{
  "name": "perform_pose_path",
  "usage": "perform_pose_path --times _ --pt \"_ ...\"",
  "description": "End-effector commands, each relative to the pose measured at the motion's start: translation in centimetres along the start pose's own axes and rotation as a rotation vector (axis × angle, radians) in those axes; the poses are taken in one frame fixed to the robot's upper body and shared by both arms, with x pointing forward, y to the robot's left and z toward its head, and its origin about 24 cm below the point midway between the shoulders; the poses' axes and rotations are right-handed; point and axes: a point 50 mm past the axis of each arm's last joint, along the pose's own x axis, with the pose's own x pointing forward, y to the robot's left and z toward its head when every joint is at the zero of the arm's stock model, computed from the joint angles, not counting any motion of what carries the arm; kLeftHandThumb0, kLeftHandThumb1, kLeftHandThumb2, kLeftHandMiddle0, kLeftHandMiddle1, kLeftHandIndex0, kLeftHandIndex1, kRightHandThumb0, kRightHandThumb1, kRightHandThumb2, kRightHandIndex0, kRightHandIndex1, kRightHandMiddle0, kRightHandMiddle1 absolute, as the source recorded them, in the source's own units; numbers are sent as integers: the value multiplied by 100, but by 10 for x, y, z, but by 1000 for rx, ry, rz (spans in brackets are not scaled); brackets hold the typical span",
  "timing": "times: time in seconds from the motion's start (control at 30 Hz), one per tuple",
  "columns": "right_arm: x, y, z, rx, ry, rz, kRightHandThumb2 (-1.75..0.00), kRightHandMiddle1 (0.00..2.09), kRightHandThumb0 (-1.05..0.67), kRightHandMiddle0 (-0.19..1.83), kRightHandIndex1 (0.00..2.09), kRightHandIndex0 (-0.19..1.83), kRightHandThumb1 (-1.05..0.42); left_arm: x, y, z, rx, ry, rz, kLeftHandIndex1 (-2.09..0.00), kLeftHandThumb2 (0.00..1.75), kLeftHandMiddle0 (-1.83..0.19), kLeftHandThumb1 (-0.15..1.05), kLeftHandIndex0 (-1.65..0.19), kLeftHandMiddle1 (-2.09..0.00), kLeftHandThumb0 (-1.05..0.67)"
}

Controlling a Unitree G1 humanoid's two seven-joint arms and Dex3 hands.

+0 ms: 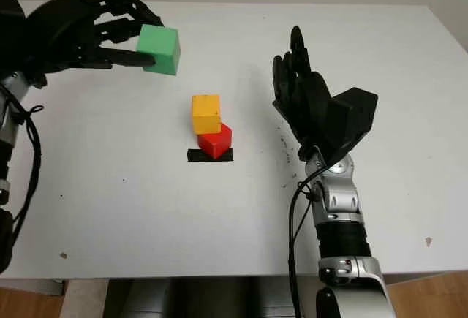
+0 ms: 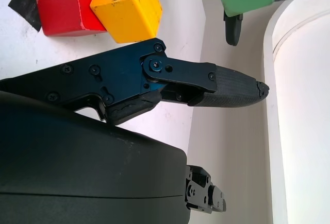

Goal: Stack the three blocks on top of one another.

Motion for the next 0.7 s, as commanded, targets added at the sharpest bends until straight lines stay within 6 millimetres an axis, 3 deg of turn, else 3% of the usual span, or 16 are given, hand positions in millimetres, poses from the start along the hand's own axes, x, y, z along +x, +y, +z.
perform_pose_path --times 0.0,0.3,0.67 --pt "1 -2 3 -15 -7 -5 -58 0 -75 -19 0 -19 -105 -2 -5 3 -12 -30 7 -152 6 -22 99 -33 -5 -39" --pt "2 0 5 -5 -4 3 -57 0 -75 -19 0 -19 -105 2 -35 -6 -53 34 -40 -150 5 -20 97 -39 -5 -38" --pt "1 1 3 -6 -8 1 -57 0 -75 -19 0 -19 -105 7 -47 -12 -18 51 -72 -150 6 -20 98 -37 -5 -40"
